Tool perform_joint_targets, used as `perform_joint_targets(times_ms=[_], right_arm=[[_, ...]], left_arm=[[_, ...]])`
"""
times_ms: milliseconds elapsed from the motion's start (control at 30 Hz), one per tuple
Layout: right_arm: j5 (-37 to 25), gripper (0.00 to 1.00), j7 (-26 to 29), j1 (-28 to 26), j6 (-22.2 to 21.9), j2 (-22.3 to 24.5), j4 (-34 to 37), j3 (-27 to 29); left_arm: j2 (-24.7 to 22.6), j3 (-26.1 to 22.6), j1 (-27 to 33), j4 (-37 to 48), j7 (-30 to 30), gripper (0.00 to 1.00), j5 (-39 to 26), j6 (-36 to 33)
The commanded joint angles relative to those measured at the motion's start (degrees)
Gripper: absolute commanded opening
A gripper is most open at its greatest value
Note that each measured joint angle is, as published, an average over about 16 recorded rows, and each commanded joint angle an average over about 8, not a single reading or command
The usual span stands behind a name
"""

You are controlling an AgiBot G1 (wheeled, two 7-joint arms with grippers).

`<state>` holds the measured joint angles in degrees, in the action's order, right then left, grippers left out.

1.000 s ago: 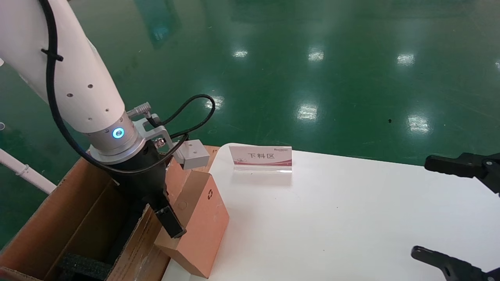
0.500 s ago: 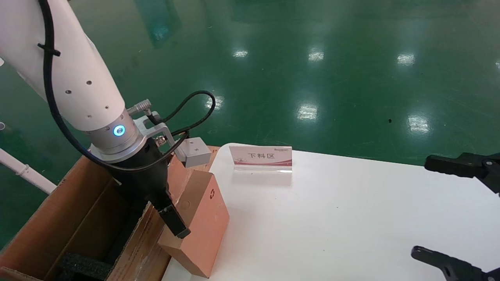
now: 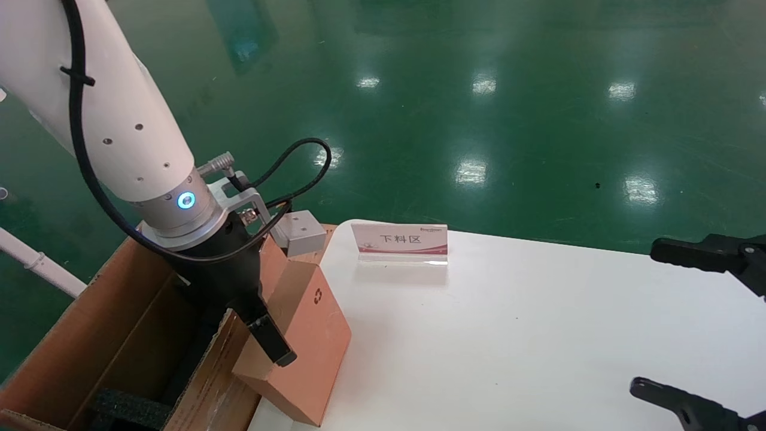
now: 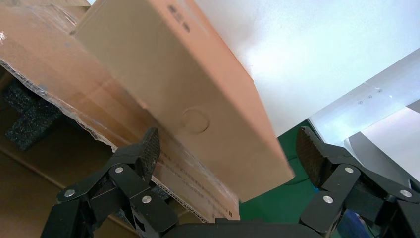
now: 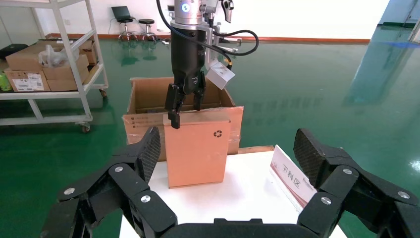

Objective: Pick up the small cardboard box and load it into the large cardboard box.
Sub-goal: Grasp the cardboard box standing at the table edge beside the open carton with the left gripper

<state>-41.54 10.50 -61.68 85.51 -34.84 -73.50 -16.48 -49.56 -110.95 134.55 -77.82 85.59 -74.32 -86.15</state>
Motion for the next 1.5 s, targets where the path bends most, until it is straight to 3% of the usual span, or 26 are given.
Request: perform_joint_targets(times_ms=[33,1500], right_arm=[[0.0,1.0,0.0,0.0,0.0,0.0,0.0,0.0],[0.1,1.0,-0.1,0.0,0.0,0.0,0.1,-0.1]], left_arm=[[-0.1,-0.2,0.0,0.0,0.1,1.0,0.1,0.1],[-1.4,-2.6,-1.5,1.8,0.9,1.0,0.8,2.2]])
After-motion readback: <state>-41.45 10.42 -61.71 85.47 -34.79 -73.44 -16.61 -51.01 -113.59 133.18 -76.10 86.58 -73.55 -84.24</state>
